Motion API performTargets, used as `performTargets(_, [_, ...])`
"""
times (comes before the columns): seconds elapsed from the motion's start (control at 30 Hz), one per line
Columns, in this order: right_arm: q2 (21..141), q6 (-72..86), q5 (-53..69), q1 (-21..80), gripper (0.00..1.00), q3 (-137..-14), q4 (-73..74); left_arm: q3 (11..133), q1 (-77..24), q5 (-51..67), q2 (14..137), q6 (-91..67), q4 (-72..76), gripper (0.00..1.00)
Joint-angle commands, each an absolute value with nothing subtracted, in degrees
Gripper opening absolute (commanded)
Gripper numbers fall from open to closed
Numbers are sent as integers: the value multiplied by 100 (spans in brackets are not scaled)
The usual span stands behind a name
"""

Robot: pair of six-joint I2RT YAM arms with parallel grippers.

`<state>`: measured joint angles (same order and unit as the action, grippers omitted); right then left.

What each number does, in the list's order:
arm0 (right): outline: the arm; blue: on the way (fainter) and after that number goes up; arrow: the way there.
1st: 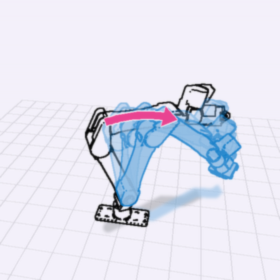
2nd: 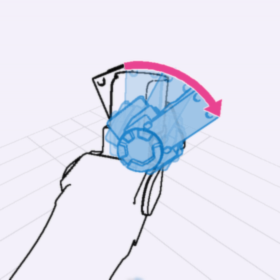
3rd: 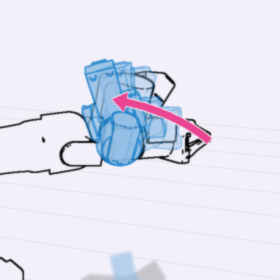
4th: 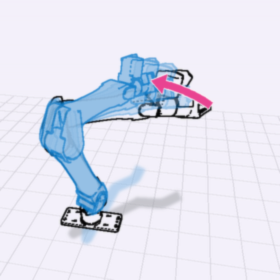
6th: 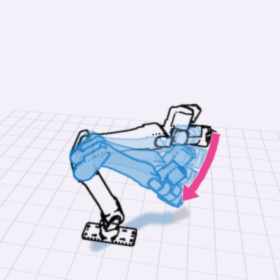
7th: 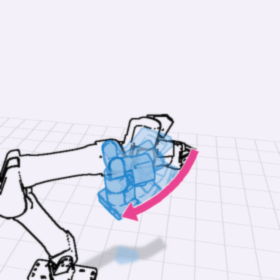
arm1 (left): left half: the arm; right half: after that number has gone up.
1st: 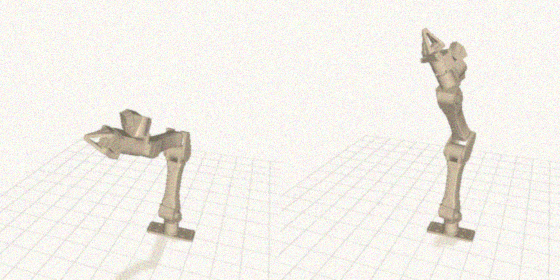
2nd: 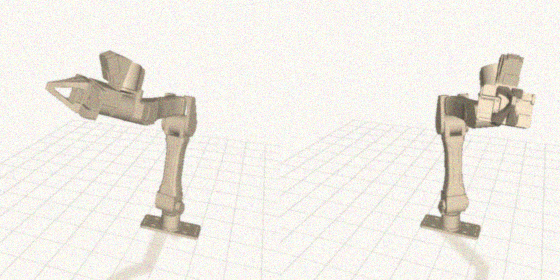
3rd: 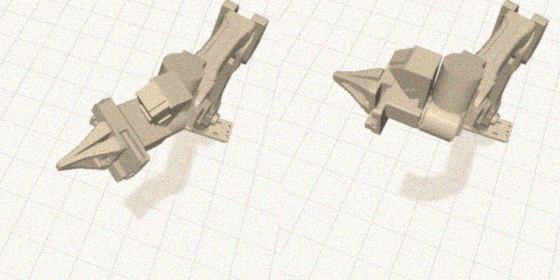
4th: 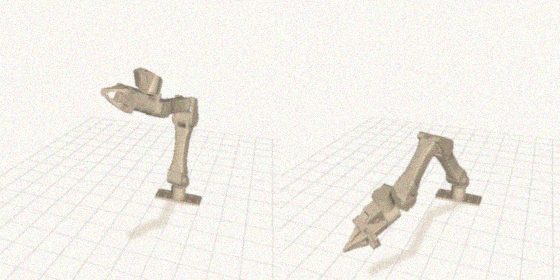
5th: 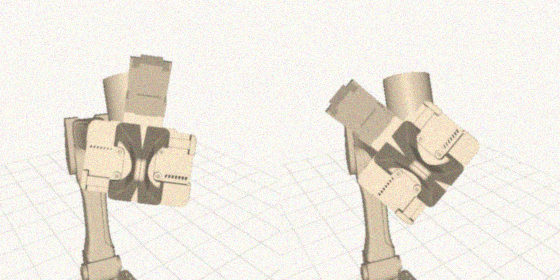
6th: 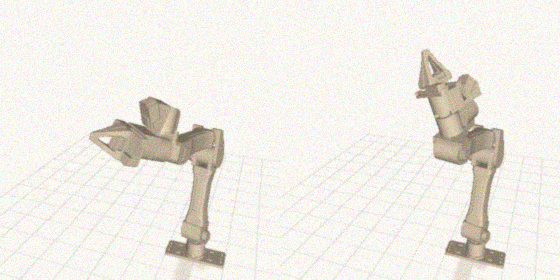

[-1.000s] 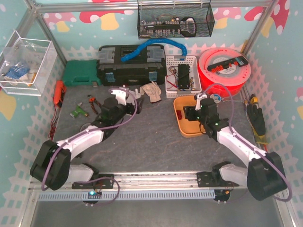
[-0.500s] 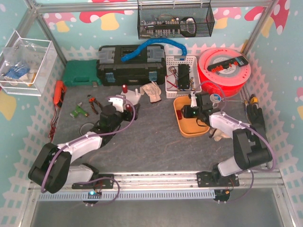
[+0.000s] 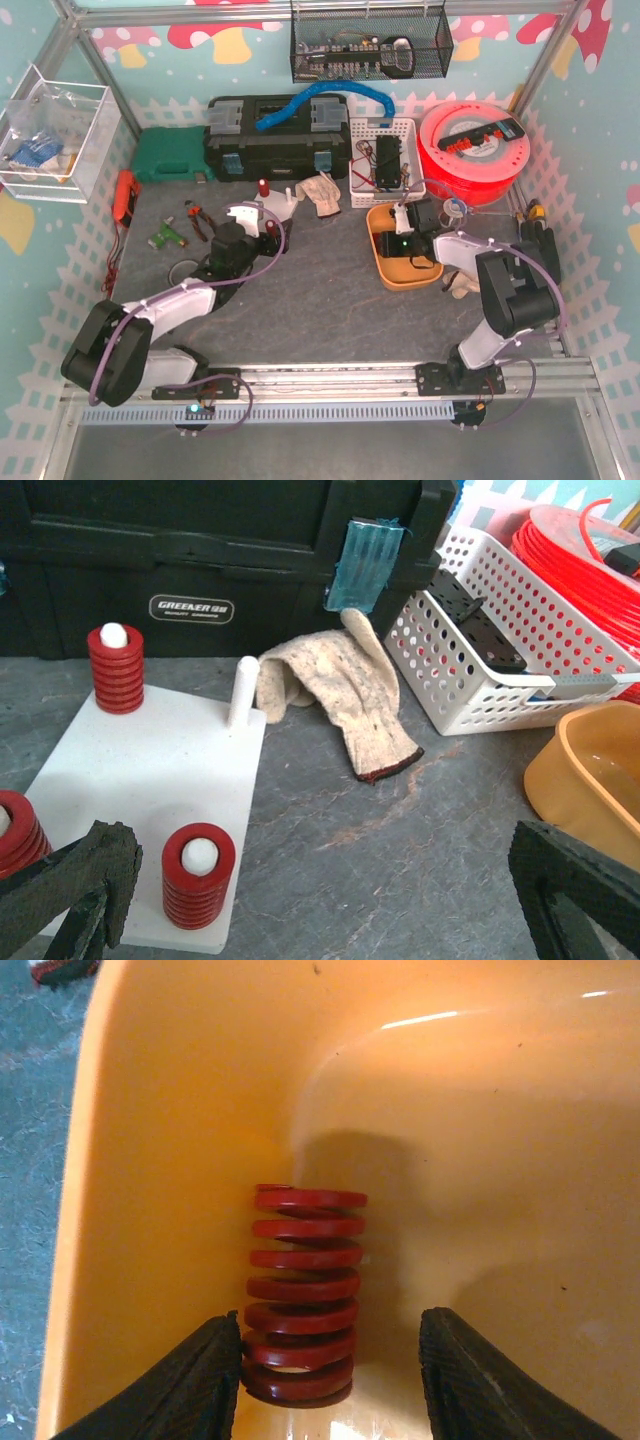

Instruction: Install the large spring

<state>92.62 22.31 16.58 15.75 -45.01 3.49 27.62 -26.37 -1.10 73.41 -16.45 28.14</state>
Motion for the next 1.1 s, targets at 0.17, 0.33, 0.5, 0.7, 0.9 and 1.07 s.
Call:
performTargets(0.17, [9688, 2094, 1421, 1600, 51, -4723, 491, 2715, -2575, -298, 7327, -1617, 2914, 99])
performTargets(0.33, [9852, 1981, 1203, 1600, 51, -4779, 569, 2696, -2571, -420, 7306, -1600, 2921, 99])
performTargets(0.5, [9940, 1963, 727, 1686, 48, -4910, 962, 2707, -2567, -438, 7317, -1608, 2891, 99])
performTargets(0.7, [9879, 1943, 205, 1830, 50, -5047, 1341, 2704, -2566, -457, 7288, -1608, 2870, 99])
performTargets(0.9, [9975, 1865, 78, 1898, 51, -5033, 1388, 2712, -2566, -514, 7267, -1617, 2816, 99])
performTargets(1.07, [9931, 1824, 132, 1916, 44, -5001, 1376, 2709, -2567, -626, 7249, -1660, 2792, 99])
